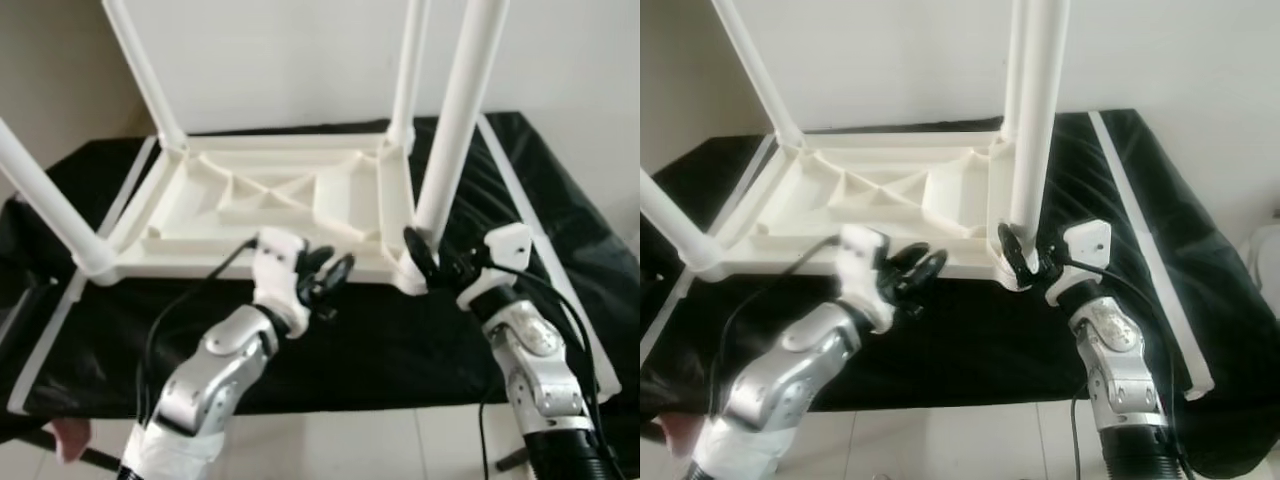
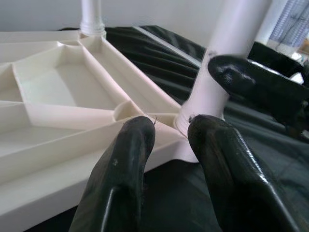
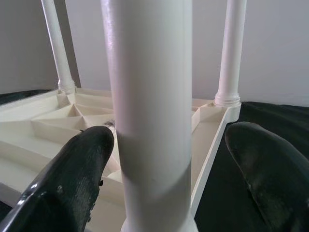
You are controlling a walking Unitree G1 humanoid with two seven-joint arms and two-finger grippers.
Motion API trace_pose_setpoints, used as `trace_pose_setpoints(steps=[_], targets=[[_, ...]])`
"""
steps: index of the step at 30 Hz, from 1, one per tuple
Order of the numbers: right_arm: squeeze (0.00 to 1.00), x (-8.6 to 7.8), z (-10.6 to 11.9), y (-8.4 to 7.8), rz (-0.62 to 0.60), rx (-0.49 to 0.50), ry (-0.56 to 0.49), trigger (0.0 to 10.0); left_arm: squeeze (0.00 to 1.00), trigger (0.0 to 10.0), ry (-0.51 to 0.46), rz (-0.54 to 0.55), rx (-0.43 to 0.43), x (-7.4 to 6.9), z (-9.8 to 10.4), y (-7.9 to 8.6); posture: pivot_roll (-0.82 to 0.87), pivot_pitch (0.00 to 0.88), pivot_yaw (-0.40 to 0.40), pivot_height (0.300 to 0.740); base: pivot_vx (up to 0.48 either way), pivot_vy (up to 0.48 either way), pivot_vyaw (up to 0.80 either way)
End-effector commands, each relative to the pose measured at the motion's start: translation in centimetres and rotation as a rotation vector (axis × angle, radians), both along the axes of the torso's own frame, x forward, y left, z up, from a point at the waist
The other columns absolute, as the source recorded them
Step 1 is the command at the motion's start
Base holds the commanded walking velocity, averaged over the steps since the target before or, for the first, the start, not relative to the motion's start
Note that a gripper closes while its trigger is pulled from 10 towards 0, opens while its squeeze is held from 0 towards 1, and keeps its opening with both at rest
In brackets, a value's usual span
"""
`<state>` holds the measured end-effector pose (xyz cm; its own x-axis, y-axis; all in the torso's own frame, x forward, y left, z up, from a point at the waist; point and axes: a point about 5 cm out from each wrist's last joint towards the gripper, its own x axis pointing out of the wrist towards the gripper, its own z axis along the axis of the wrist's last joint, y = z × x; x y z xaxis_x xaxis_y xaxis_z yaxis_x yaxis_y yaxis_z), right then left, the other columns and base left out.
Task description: Building children table
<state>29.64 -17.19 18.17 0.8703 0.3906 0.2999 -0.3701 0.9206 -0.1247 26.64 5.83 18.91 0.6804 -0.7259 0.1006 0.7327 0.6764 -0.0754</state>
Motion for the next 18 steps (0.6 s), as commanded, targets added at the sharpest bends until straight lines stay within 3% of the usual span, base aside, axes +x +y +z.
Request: trace_pose_setpoints(steps=[1,4,7,12,13,14,15,16,17,18], targets=[[0.0,0.3,-0.1,0.0,0.02,-0.012,0.02,10.0,0.0,10.0,-0.042,-0.085,0.045,-0.2,0.0,-0.6,-0.11,0.069,0.032,0.74,0.0,0.0,0.0],[0.0,0.6,-0.2,-0.2,0.024,-0.02,0.034,10.0,0.0,10.0,-0.067,-0.129,0.07,-0.4,0.1,-1.1,-0.11,0.071,0.025,0.74,0.0,0.0,0.0],[0.0,1.4,-0.6,-0.1,0.064,-0.058,0.062,10.0,0.0,10.0,-0.075,-0.241,0.108,-0.8,0.3,-1.7,-0.1,0.077,0.013,0.74,0.0,0.0,0.0],[0.0,2.0,-0.9,0.3,0.105,-0.085,0.084,9.6,0.0,10.0,-0.086,-0.269,0.114,-0.9,0.6,-1.8,-0.09,0.081,0.006,0.74,0.0,0.0,0.0],[0.0,2.2,-1.0,0.4,0.118,-0.092,0.094,9.1,0.0,10.0,-0.094,-0.272,0.115,-0.9,0.6,-1.8,-0.09,0.084,0.002,0.74,0.0,0.0,0.0],[0.0,2.3,-1.1,0.4,0.126,-0.093,0.106,6.1,0.0,10.0,-0.097,-0.273,0.12,-1.0,0.5,-1.9,-0.09,0.084,0.0,0.74,0.0,0.0,0.0],[0.0,2.4,-1.1,0.5,0.13,-0.092,0.114,4.8,0.0,10.0,-0.1,-0.272,0.124,-1.0,0.5,-1.9,-0.09,0.085,0.0,0.74,0.0,0.0,0.0],[0.0,2.5,-1.2,0.4,0.132,-0.089,0.12,4.6,0.0,10.0,-0.101,-0.271,0.125,-1.0,0.4,-1.9,-0.08,0.085,-0.002,0.74,0.0,0.0,0.0],[0.0,2.5,-1.4,0.5,0.138,-0.083,0.135,3.4,0.0,10.0,-0.099,-0.268,0.125,-0.9,0.4,-2.0,-0.08,0.085,-0.003,0.74,0.0,0.0,0.0],[0.0,2.5,-1.4,0.5,0.138,-0.083,0.135,3.4,0.0,10.0,-0.099,-0.268,0.125,-0.9,0.4,-2.0,-0.08,0.085,-0.003,0.74,0.0,0.0,0.0]])
